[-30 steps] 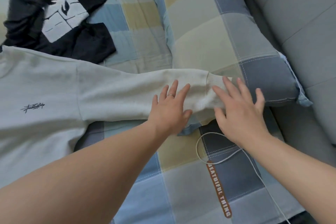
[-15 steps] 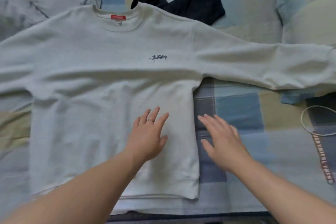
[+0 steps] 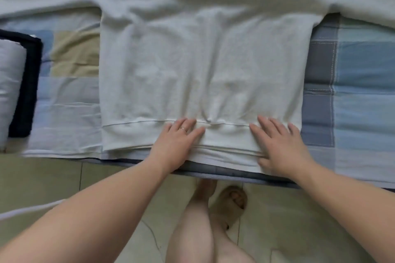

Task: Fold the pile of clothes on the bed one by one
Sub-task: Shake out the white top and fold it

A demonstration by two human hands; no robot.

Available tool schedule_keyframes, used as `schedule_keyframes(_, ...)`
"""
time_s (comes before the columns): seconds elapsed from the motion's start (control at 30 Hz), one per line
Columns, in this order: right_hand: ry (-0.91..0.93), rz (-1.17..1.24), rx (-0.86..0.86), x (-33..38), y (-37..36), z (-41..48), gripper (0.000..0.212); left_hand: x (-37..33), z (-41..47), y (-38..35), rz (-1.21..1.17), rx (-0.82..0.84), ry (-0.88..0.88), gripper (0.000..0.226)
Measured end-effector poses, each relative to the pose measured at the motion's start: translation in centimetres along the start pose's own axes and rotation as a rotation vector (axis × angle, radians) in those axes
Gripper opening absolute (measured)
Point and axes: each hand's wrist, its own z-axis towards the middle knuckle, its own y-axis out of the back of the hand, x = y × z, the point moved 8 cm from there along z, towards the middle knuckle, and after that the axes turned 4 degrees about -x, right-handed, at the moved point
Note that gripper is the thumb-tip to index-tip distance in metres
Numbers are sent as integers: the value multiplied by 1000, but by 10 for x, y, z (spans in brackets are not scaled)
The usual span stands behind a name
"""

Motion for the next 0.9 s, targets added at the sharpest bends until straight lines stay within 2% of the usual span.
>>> schedule_keyframes(0.07,-19,-28,-178,-7,3,-3,76,0,5,3,-12,-97,-13,54)
schedule_keyframes(0.13,-46,-40,-307,-14,5,-4,47,2,11,6,5,-185,-21,33)
schedule_keyframes(0.17,-51,-42,-355,-16,8,-5,39,3,14,7,17,-208,-20,26)
schedule_keyframes(0.27,-40,31,-420,-10,17,-11,35,1,13,7,-15,-202,-6,30)
schedule_keyframes(0.33,-77,110,-251,-9,3,-18,29,-7,5,0,-57,-142,6,25)
schedule_keyframes(0.4,-154,148,21,-6,-17,-26,22,-10,-7,-8,-58,-54,18,24)
schedule_keyframes(0.47,-192,181,89,-2,-17,-34,13,-8,-16,-9,-45,-55,5,26)
schedule_keyframes(0.5,-188,180,48,5,-9,-35,14,-2,-21,-7,-26,-84,8,29)
schedule_keyframes(0.6,-117,48,-54,36,9,-32,48,33,-42,-1,97,-148,106,42)
schedule_keyframes(0.67,-75,38,-50,60,8,-26,66,66,-57,-2,178,-159,181,46)
schedule_keyframes(0.73,-12,27,-80,90,4,-17,71,104,-71,-3,212,-181,242,47)
schedule_keyframes(0.8,59,23,-181,126,5,-6,70,139,-84,-5,230,-188,269,48)
schedule_keyframes(0.9,66,53,-227,176,0,10,62,170,-98,-13,188,-147,187,45)
